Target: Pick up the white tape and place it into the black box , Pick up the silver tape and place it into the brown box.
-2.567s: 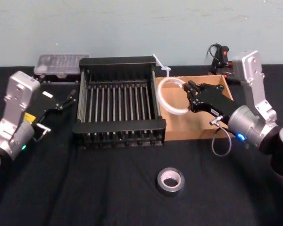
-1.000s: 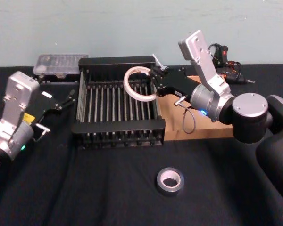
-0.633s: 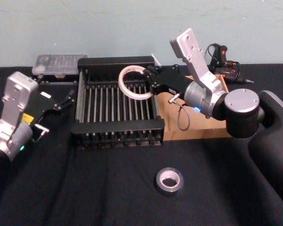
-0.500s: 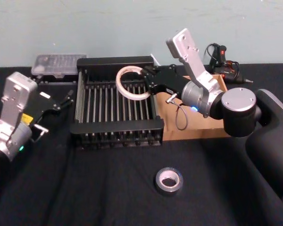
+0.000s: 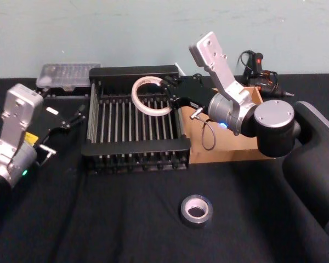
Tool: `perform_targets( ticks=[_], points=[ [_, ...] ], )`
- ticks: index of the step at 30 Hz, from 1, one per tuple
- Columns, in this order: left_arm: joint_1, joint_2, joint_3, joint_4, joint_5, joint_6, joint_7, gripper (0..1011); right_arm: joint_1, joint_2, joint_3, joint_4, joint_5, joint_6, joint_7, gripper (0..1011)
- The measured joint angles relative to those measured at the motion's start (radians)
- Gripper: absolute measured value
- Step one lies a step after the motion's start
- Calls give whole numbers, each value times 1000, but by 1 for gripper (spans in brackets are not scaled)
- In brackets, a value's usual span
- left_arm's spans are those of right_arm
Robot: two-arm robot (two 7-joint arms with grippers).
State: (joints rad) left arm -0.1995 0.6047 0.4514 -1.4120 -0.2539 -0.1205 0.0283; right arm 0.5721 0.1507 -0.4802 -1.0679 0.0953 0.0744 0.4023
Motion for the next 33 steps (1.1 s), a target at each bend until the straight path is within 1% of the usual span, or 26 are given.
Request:
perform_targets(
  ticks=[7, 10, 15, 18, 20, 25, 30, 33],
  points=[
    [0, 0, 0, 0, 0, 0, 0, 1001, -2, 1, 1, -2, 0, 0, -1, 77],
    [0, 0, 0, 0, 0, 0, 0, 1001, -2, 1, 1, -2, 0, 0, -1, 116],
    [0, 0, 0, 0, 0, 0, 0, 1001, -2, 1, 2, -3, 1, 0, -2, 272],
    [0, 0, 0, 0, 0, 0, 0, 1001, -3, 2, 2, -3, 1, 0, -2, 345],
    [0, 0, 0, 0, 0, 0, 0, 1001, -3, 2, 2, -4, 1, 0, -2, 427],
    [0, 0, 0, 0, 0, 0, 0, 1001, -3, 2, 2, -4, 2, 1, -2, 572],
    [0, 0, 0, 0, 0, 0, 0, 1001, -4, 2, 2, -5, 3, 1, -2, 750],
    [0, 0, 0, 0, 0, 0, 0, 1001, -4, 2, 2, -5, 3, 1, -2, 807]
  ],
)
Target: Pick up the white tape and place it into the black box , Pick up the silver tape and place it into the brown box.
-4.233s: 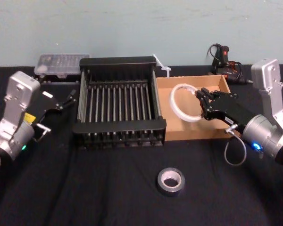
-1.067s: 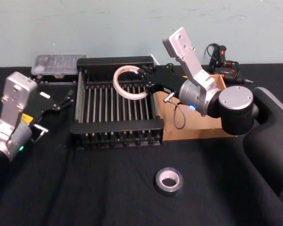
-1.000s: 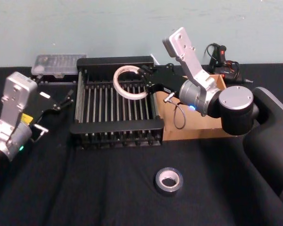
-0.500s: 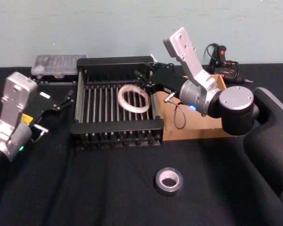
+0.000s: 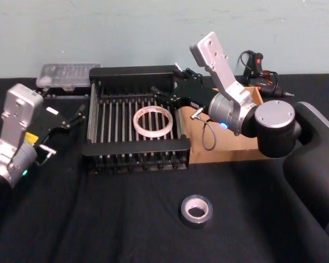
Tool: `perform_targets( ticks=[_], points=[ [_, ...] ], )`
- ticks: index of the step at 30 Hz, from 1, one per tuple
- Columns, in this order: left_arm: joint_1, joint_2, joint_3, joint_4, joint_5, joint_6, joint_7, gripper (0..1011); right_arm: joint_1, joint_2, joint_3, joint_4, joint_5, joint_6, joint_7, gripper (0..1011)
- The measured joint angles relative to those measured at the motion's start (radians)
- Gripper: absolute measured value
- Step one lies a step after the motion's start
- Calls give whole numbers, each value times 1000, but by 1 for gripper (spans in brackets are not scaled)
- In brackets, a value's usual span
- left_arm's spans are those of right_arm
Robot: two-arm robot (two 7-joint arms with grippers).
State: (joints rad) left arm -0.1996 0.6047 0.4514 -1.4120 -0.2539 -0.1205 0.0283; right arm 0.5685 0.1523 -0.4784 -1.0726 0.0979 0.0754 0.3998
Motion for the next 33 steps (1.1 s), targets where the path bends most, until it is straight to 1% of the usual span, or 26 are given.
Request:
perform_targets(
  ticks=[4, 7, 10, 16, 19, 23, 26, 30, 33],
  points=[
    [0, 0, 0, 0, 0, 0, 0, 1001, 0, 0, 0, 0, 0, 0, 0, 941],
    [0, 0, 0, 0, 0, 0, 0, 1001, 0, 0, 0, 0, 0, 0, 0, 1002],
    [0, 0, 0, 0, 0, 0, 0, 1001, 0, 0, 0, 0, 0, 0, 0, 1002],
    [0, 0, 0, 0, 0, 0, 0, 1001, -28, 11, 16, -42, 7, 2, -6, 1002],
    [0, 0, 0, 0, 0, 0, 0, 1001, -56, 21, 31, -84, 25, 13, -8, 1002],
    [0, 0, 0, 0, 0, 0, 0, 1001, -82, 33, 41, -124, 40, 30, -6, 1002],
    [0, 0, 0, 0, 0, 0, 0, 1001, -111, 53, 50, -168, 60, 45, 3, 1002],
    [0, 0, 0, 0, 0, 0, 0, 1001, -134, 70, 55, -203, 74, 53, 8, 1002],
    [0, 0, 0, 0, 0, 0, 0, 1001, -164, 91, 59, -249, 89, 58, 10, 1002]
  ],
)
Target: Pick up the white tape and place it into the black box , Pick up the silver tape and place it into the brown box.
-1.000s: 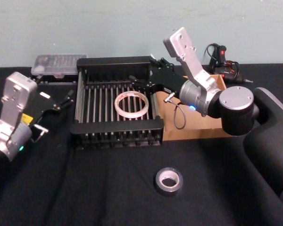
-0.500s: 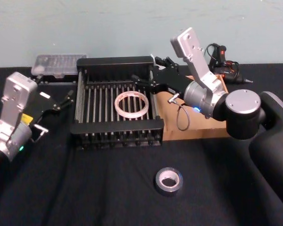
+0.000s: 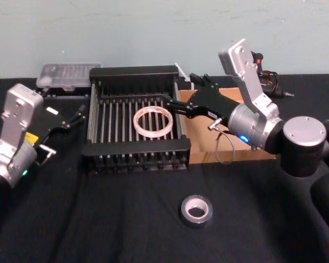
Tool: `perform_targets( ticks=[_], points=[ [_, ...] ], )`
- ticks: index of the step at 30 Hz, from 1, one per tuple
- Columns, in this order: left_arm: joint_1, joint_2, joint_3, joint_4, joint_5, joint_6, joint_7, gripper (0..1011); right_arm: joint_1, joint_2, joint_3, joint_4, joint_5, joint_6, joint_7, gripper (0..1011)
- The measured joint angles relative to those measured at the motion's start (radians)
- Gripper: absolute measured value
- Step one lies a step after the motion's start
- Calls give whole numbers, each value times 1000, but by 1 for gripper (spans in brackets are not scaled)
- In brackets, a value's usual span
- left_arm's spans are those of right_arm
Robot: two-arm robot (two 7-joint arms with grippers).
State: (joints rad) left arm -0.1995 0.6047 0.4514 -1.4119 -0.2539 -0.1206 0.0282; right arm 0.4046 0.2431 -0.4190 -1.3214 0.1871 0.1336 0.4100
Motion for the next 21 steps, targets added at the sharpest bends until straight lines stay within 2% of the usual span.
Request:
perform_targets(
  ticks=[3, 10, 21],
  points=[
    [0, 0, 0, 0, 0, 0, 0, 1001, -21, 14, 4, -34, 12, 11, 2, 1002],
    [0, 0, 0, 0, 0, 0, 0, 1001, -95, 70, 16, -165, 55, 49, 10, 1002],
    [0, 0, 0, 0, 0, 0, 0, 1001, -189, 144, 34, -273, 119, 76, 22, 1002]
  ],
)
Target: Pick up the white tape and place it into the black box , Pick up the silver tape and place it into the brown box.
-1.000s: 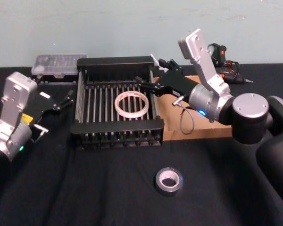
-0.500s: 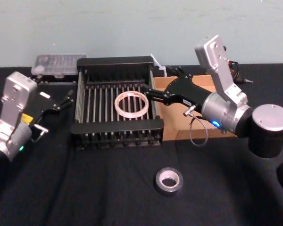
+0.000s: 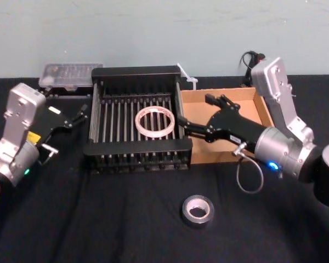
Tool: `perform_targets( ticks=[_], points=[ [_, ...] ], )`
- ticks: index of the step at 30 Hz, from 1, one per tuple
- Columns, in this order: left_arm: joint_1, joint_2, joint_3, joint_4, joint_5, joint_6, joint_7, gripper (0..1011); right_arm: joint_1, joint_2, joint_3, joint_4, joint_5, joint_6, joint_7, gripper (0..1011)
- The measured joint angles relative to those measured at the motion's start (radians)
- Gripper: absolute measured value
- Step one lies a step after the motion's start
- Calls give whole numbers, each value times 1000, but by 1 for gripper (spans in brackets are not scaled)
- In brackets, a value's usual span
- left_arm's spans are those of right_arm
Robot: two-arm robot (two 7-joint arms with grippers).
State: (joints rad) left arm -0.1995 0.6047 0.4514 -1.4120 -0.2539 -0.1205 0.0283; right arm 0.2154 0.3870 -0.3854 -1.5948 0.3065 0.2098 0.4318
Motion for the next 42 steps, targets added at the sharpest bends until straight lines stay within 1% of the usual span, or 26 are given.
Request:
perform_targets(
  ticks=[8, 14, 18, 25, 32, 37, 40, 41, 42],
  points=[
    [0, 0, 0, 0, 0, 0, 0, 1001, -52, 44, -2, -52, 29, -1, 4, 1002],
    [0, 0, 0, 0, 0, 0, 0, 1001, -93, 93, -3, -96, 45, -2, 5, 1002],
    [0, 0, 0, 0, 0, 0, 0, 1001, -110, 112, 0, -111, 56, 2, 7, 1002],
    [0, 0, 0, 0, 0, 0, 0, 1001, -141, 153, 10, -140, 99, 42, 10, 1002],
    [0, 0, 0, 0, 0, 0, 0, 1001, -152, 194, -4, -161, 115, 91, 16, 1002],
    [0, 0, 0, 0, 0, 0, 0, 1001, -166, 223, -15, -179, 120, 106, 15, 1000],
    [0, 0, 0, 0, 0, 0, 0, 1001, -172, 241, -20, -187, 121, 108, 18, 1002],
    [0, 0, 0, 0, 0, 0, 0, 1001, -172, 241, -20, -187, 121, 108, 18, 1002],
    [0, 0, 0, 0, 0, 0, 0, 1001, -176, 250, -23, -191, 121, 109, 20, 1002]
  ],
)
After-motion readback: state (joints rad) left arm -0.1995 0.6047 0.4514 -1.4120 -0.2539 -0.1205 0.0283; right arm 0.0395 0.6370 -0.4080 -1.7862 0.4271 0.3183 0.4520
